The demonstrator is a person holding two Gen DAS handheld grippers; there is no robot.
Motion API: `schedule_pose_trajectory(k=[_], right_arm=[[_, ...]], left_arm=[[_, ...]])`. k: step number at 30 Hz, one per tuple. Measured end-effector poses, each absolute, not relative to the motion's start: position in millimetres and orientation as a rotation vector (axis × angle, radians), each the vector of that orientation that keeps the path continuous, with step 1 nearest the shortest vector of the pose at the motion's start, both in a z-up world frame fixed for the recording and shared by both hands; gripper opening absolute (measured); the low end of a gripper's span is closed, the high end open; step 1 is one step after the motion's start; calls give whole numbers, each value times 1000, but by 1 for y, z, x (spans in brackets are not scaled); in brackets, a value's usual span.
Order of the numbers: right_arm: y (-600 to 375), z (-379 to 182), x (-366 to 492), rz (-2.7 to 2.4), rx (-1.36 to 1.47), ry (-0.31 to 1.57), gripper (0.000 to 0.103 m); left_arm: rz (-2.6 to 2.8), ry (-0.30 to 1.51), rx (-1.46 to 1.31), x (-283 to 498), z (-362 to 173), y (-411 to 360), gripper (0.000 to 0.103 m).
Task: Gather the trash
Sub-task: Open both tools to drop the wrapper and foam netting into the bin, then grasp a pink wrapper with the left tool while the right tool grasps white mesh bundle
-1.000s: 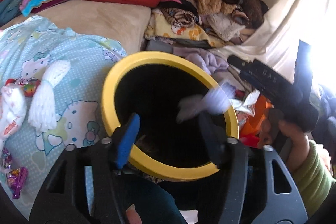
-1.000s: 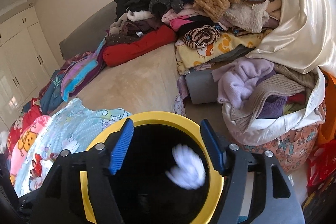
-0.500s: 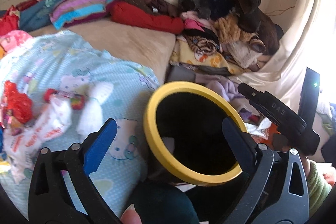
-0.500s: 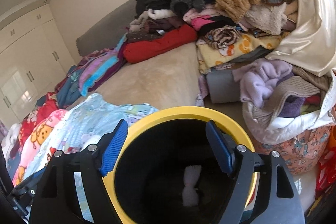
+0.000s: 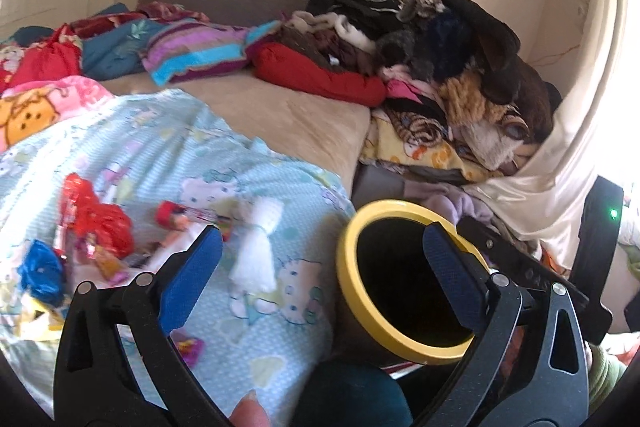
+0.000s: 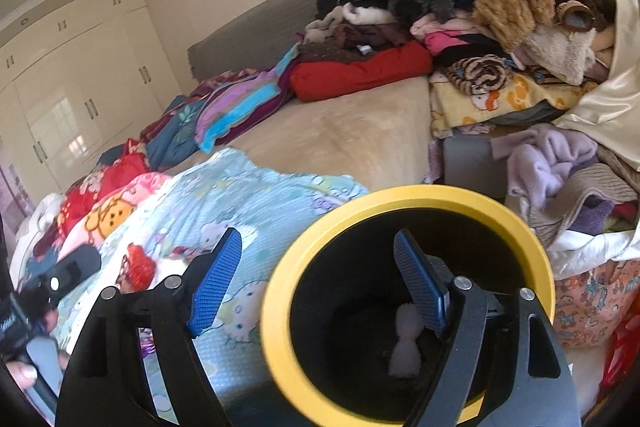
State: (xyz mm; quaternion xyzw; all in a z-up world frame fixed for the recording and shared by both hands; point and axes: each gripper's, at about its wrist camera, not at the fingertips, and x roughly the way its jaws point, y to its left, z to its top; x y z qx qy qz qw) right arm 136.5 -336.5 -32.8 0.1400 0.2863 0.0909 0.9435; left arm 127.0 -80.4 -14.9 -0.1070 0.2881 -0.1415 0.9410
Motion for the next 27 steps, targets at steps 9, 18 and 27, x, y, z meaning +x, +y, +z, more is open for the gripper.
schedule_pose_trajectory(k=[9, 18, 27], right_arm=[[-292, -29, 127, 269, 204, 585, 76], [-257, -26, 116, 343, 158, 571, 85], [-216, -28, 115, 400, 80, 568, 85]], left_arm=[[-200, 544, -240, 124, -7, -44, 92], [-130, 517, -278, 124, -6, -7, 92], [-65, 514, -299, 125, -12, 23, 92]])
